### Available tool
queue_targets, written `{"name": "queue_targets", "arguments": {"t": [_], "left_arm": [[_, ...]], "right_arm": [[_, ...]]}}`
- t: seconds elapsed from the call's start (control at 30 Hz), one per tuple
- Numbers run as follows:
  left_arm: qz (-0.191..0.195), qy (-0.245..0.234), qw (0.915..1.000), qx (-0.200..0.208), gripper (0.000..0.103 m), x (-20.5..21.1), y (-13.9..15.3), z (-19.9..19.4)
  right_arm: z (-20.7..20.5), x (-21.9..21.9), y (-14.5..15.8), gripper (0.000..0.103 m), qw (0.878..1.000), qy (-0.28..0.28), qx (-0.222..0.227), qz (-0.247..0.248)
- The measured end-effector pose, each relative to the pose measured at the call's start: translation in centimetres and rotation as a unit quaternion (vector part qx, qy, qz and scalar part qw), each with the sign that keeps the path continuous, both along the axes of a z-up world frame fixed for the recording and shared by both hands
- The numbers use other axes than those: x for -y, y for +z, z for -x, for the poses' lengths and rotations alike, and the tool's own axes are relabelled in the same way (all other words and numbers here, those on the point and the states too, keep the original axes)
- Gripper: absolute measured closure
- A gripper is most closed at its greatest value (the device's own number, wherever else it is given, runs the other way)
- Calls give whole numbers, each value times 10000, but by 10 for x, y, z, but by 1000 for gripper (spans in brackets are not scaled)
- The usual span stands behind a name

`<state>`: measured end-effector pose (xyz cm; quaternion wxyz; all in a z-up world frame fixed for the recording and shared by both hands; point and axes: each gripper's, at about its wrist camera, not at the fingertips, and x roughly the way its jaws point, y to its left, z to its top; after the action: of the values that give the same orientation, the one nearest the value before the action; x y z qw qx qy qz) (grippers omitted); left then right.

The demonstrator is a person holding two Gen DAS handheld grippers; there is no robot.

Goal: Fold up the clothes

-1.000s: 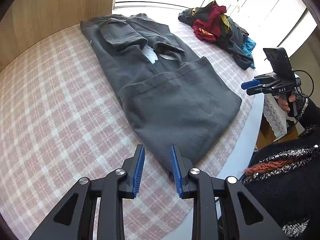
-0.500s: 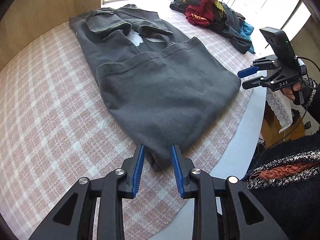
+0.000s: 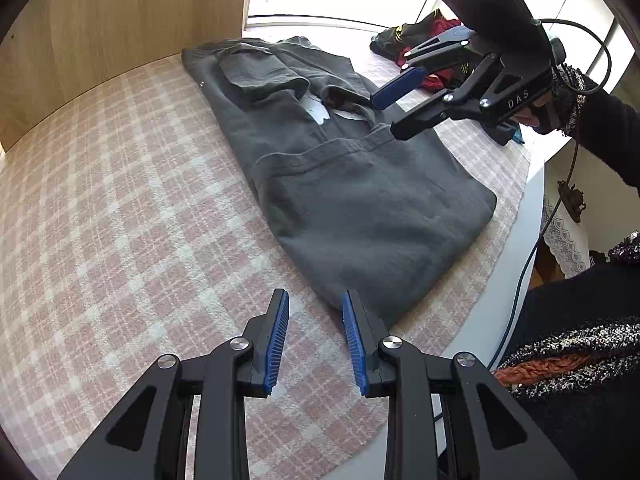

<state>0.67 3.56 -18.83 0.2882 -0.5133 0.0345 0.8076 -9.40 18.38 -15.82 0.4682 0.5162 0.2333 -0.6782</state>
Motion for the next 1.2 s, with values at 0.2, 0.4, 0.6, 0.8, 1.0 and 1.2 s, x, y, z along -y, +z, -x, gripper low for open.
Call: {"name": "queue_targets", "arguments": {"t": [0.2, 0.4, 0.6, 0.8, 1.0, 1.2], "left_arm": [[-213, -68, 9997, 30, 76, 10, 0, 48], [-487, -462, 9974, 271, 76, 9, -9, 89], [-568, -1092, 9902, 661, 76, -9, -28, 110], [-717, -1430, 9826, 948, 76, -19, -37, 122], [-540, -1353, 9854, 879, 78, -18, -38, 118], [-150, -1083, 9921, 615, 79, -9, -25, 105]], "right_arm": [[22, 32, -43, 55, 9967, 624, 401, -315], [15, 22, -50, 92, 9923, 1038, 593, -324], [12, 13, -38, 92, 9925, 1008, 688, -6], [9, 14, -36, 92, 9918, 1056, 712, 127], [18, 19, -47, 92, 9942, 890, 578, -158], [22, 25, -49, 91, 9946, 723, 633, -403]]}}
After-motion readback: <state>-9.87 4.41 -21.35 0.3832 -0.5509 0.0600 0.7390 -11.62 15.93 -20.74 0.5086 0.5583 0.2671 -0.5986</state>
